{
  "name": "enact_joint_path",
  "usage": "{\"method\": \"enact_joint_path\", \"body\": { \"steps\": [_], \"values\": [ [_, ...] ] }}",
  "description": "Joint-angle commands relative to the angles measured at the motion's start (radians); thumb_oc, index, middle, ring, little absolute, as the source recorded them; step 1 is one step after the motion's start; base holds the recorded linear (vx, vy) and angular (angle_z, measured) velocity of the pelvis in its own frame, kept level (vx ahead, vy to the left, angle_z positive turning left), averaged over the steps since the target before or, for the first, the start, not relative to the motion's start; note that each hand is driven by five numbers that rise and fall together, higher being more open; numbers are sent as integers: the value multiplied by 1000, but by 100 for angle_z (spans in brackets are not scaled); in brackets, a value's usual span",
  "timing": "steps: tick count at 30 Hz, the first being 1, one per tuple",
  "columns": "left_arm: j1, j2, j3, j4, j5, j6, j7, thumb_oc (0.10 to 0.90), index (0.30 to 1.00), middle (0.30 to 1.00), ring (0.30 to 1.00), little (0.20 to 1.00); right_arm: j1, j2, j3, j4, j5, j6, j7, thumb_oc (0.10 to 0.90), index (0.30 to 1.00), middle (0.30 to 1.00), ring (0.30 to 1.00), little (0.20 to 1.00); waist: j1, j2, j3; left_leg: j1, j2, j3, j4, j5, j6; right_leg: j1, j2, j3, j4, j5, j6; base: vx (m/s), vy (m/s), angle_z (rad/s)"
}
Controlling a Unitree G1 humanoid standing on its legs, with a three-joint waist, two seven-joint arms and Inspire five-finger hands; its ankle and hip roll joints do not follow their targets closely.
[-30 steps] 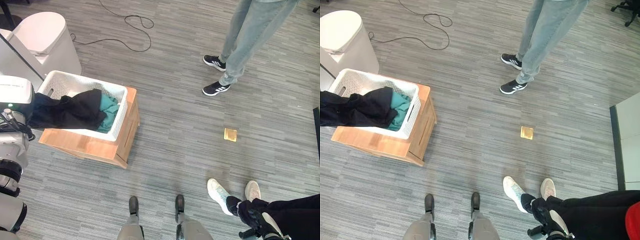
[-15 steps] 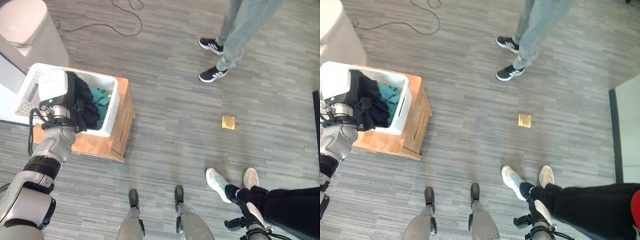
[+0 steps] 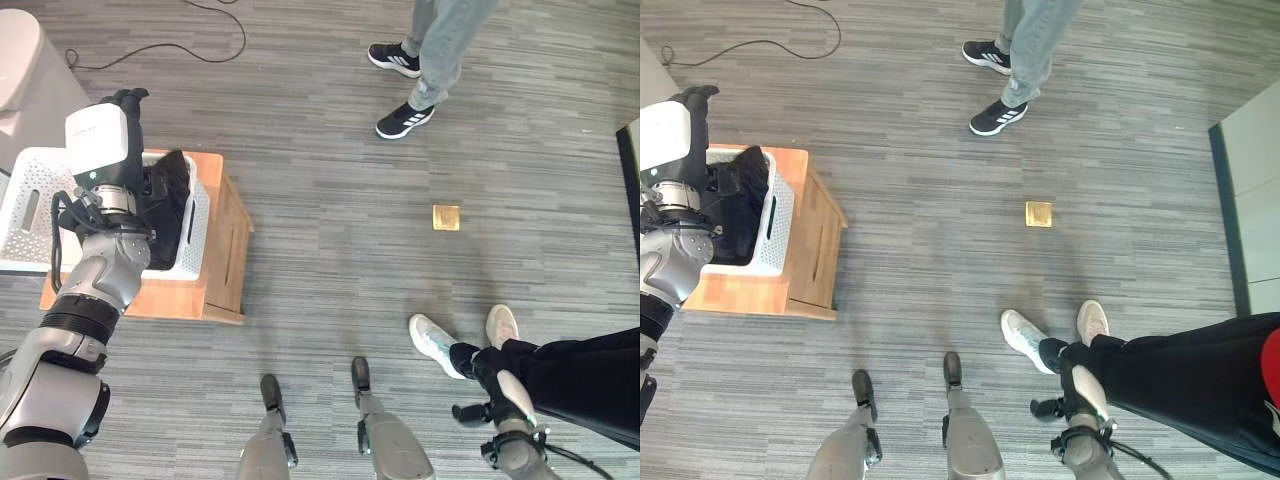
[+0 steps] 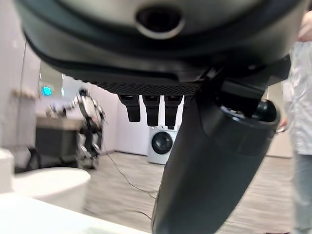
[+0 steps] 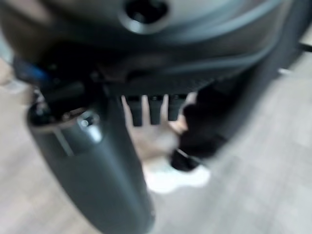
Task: Pick up bed clothes into laundry basket.
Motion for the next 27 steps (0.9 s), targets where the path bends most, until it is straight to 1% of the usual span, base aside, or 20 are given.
{"method": "enact_joint_path", "body": {
  "steps": [1, 7, 8, 9, 13, 14, 16, 17, 18, 19, 20, 21, 22, 23, 24, 25, 26, 27],
  "values": [
    [-165, 95, 35, 70, 62, 15, 56, 800, 900, 900, 900, 900, 54, -86, -58, -24, -25, -25, -67, 800, 900, 900, 900, 900, 4, -17, -103, -28, -19, -11, 2, -62, -1, 88, -16, -5, 11, -163, 59, 0, 0, 7],
    [-165, 95, 35, 70, 62, 15, 56, 800, 900, 900, 900, 900, 54, -86, -58, -24, -25, -25, -67, 800, 900, 900, 900, 900, 4, -17, -103, -28, -19, -11, 2, -62, -1, 88, -16, -5, 11, -163, 59, 17, -3, 2],
    [-177, 107, 18, 87, 93, 12, 17, 800, 900, 900, 900, 900, -10, -149, -72, -139, -67, -31, -79, 800, 900, 900, 900, 900, 18, -8, -129, -6, -23, -22, 2, -75, -3, 114, -18, -11, 12, -179, 57, 116, -33, 0],
    [-188, 108, -10, 105, 140, 22, 29, 800, 900, 900, 900, 900, -50, -170, -46, -173, -92, -31, -74, 800, 900, 900, 900, 900, 23, -2, -135, -1, -22, -28, 2, -72, -5, 122, -16, -19, 12, -178, 55, 116, -33, 7],
    [-189, 109, -10, 106, 140, 21, 29, 800, 900, 900, 900, 900, -50, -169, -46, -173, -92, -31, -74, 800, 900, 900, 900, 900, 23, -2, -135, -1, -22, -29, 2, -72, -5, 123, -17, -19, 11, -178, 55, 9, -7, 10],
    [-154, 153, 76, 12, 149, 43, 81, 800, 900, 900, 900, 900, 12, -139, -59, -257, -139, -32, -73, 800, 900, 900, 900, 900, 36, 0, -140, 12, -26, -35, 2, -82, -2, 138, -21, -28, 12, -182, 59, 31, -13, 6],
    [-80, 165, 154, -66, 118, 22, 102, 800, 900, 900, 900, 900, 16, -155, -84, -298, -167, -29, -85, 800, 900, 900, 900, 900, 45, 0, -150, 17, -23, -36, 2, -82, -3, 144, -22, -28, 12, -184, 57, 41, -6, 5],
    [6, 168, 228, -156, 86, -6, 121, 800, 900, 900, 900, 900, -16, -179, -110, -329, -181, -24, -96, 800, 900, 900, 900, 900, 58, 5, -164, 25, -23, -39, 2, -83, -5, 156, -23, -31, 12, -188, 54, 34, 0, 7],
    [35, 167, 256, -171, 88, -4, 118, 800, 900, 900, 900, 900, -18, -187, -105, -332, -181, -22, -95, 800, 900, 900, 900, 900, 51, 10, -164, 27, -23, -39, 2, -84, -5, 157, -23, -30, 12, -189, 54, 26, -2, 6],
    [40, 167, 261, -174, 89, -4, 118, 800, 900, 900, 900, 900, -18, -189, -103, -332, -181, -22, -95, 800, 900, 900, 900, 900, 49, 12, -165, 27, -23, -39, 2, -84, -5, 157, -23, -31, 12, -189, 54, 1, -4, 9],
    [116, 160, 308, -240, 53, -42, 125, 800, 900, 900, 900, 900, -105, -235, -129, -356, -169, -19, -105, 800, 900, 900, 900, 900, 76, 13, -180, 35, -23, -46, 2, -73, -6, 170, -23, -35, 14, -189, 49, 48, -9, 12],
    [168, 153, 344, -286, 38, -59, 123, 800, 900, 900, 900, 900, -157, -259, -122, -362, -159, -16, -104, 800, 900, 900, 900, 900, 82, 18, -192, 41, -24, -51, 2, -83, -8, 180, -23, -37, 11, -197, 48, 83, -32, 9],
    [225, 106, 383, -346, -46, -106, 124, 800, 900, 900, 900, 900, -299, -305, -99, -374, -126, -6, -100, 800, 900, 900, 900, 900, 115, 18, -215, 48, -24, -64, 2, -79, -11, 197, -25, -46, 10, -202, 43, 96, -43, 8],
    [245, 81, 398, -368, -94, -130, 126, 800, 900, 900, 900, 900, -366, -322, -74, -375, -113, -1, -95, 800, 900, 900, 900, 900, 129, 19, -224, 52, -26, -69, 2, -79, -12, 203, -25, -50, 10, -205, 41, 50, -38, 5],
    [263, 81, 420, -374, -96, -131, 124, 800, 900, 900, 900, 900, -388, -327, -54, -366, -109, -1, -97, 800, 900, 900, 900, 900, 118, 24, -221, 53, -26, -69, 2, -80, -12, 205, -25, -49, 11, -206, 40, 23, -30, 15],
    [277, 59, 427, -402, -150, -163, 123, 800, 900, 900, 900, 900, -451, -346, -34, -374, -97, 2, -86, 800, 900, 900, 900, 900, 140, 21, -233, 56, -27, -76, 2, -77, -14, 212, -25, -57, 10, -207, 38, -35, -46, 15],
    [455, 54, 588, -511, -253, -235, 131, 800, 900, 900, 900, 900, -428, -481, -192, -626, 69, -83, -44, 800, 900, 900, 900, 900, 129, 26, -244, 49, -21, -78, 2, -48, -18, 205, -18, -59, 15, -189, 35, -14, -48, 26],
    [545, 16, 640, -548, -267, -231, 141, 800, 900, 900, 900, 900, -305, -442, -243, -702, 65, -113, -31, 800, 900, 900, 900, 900, 127, 28, -252, 54, -20, -79, 2, -51, -18, 212, -20, -58, 14, -193, 36, 47, -34, 31]
  ]
}}
